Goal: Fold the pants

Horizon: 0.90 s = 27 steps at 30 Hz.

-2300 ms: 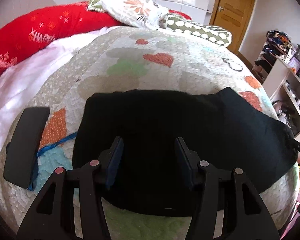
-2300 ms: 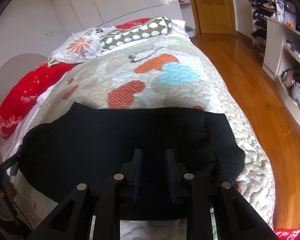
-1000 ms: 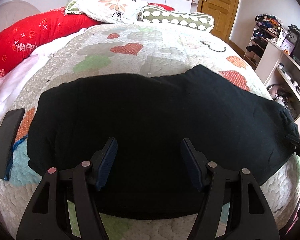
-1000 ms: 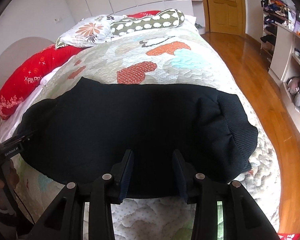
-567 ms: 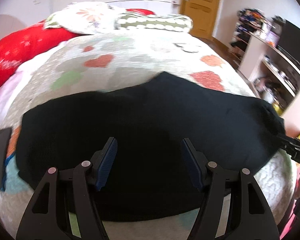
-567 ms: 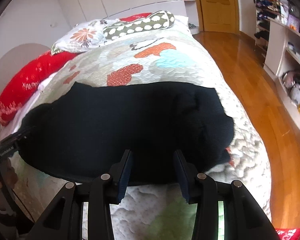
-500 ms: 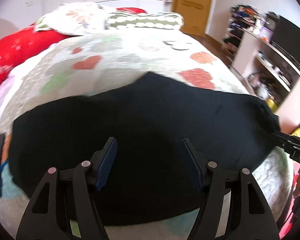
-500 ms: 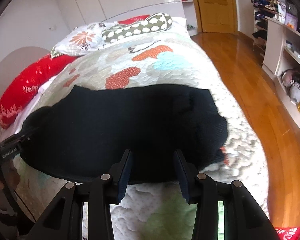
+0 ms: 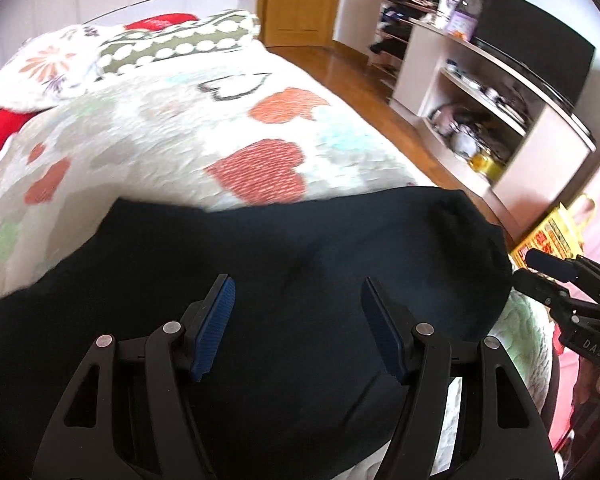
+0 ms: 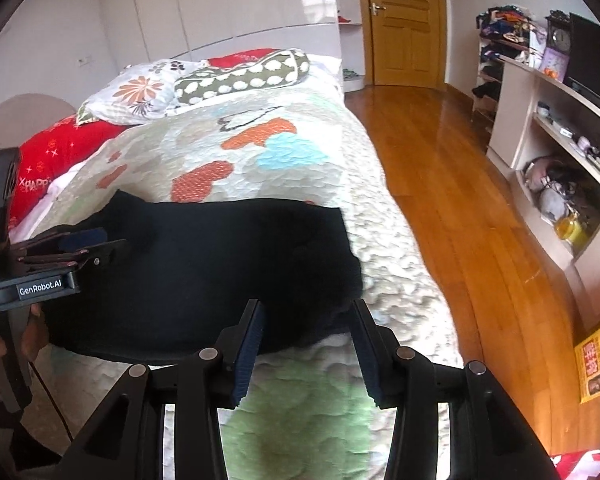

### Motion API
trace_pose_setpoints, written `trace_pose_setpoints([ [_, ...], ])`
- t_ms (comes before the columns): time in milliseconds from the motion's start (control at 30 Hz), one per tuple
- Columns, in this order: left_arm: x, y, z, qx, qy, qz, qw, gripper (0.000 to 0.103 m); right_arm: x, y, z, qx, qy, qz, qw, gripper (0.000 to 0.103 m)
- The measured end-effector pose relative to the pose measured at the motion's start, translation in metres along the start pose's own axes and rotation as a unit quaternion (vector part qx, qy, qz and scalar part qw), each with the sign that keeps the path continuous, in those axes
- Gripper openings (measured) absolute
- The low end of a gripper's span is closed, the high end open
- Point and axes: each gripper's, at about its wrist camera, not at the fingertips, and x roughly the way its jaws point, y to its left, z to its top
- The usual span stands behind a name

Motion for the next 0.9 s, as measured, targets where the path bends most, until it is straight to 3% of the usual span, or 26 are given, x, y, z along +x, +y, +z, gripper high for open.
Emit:
trace_pose_setpoints([
  [333,0.03,-0.033,0.036,0.047,0.025,-0.051,0.9973,0.066,0.0,-0.024,-0.01,0.031,0.009,0.009,0.999,0.046],
  [567,0.058,-0.053,0.057,0.073,0.05,-0.092,0.9919,0.066,0.009,-0.042,-0.021,0.085,0.023,0.07,0.994,0.048],
  [767,0.086,-0.069,0.071,0.092,0.075,-0.118,0.9859,0.066,0.02,-0.047,-0.022,0.134,0.019,0.132,0.982,0.06],
  [900,0.103,-0.078,0.075,0.107,0.083,-0.113,0.9843,0.066,0.035,-0.046,-0.02,0.153,0.02,0.155,0.976,0.066],
])
